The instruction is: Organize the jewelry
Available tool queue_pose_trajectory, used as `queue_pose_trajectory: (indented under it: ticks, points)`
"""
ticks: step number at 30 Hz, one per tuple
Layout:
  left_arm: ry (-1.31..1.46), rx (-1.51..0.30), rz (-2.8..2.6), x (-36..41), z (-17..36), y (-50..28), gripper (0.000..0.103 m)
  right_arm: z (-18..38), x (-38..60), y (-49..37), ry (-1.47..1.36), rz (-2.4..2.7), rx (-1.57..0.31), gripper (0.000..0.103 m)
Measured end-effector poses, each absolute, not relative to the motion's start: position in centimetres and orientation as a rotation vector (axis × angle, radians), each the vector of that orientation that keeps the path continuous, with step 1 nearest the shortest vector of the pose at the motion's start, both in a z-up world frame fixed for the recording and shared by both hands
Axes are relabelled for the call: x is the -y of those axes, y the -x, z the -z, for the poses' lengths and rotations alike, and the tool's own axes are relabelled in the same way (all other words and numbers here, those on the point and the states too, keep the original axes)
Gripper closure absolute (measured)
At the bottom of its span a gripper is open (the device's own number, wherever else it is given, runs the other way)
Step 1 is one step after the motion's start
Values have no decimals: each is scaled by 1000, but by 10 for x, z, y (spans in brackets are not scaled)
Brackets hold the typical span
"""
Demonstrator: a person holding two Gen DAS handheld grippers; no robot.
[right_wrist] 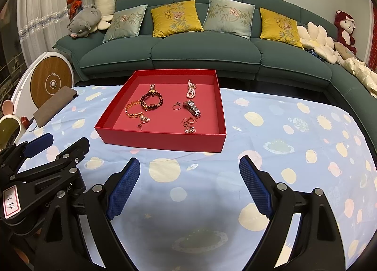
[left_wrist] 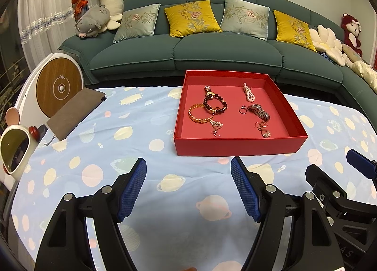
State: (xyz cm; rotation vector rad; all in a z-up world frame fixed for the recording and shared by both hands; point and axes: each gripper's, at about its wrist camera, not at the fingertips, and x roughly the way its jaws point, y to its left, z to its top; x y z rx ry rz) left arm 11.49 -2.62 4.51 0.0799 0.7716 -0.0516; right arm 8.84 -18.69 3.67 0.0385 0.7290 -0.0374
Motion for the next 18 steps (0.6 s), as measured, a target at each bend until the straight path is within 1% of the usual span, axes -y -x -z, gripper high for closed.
queue_pose_trajectory:
  ticks: [14,18]
  points:
    - [-86,-766,45,26,-46,-114,32,-37,190,-89,-40,41,-727,19]
    - [-91,-762,40,26,-47,-114,30,-37,190,-89,-41,40,-726,19]
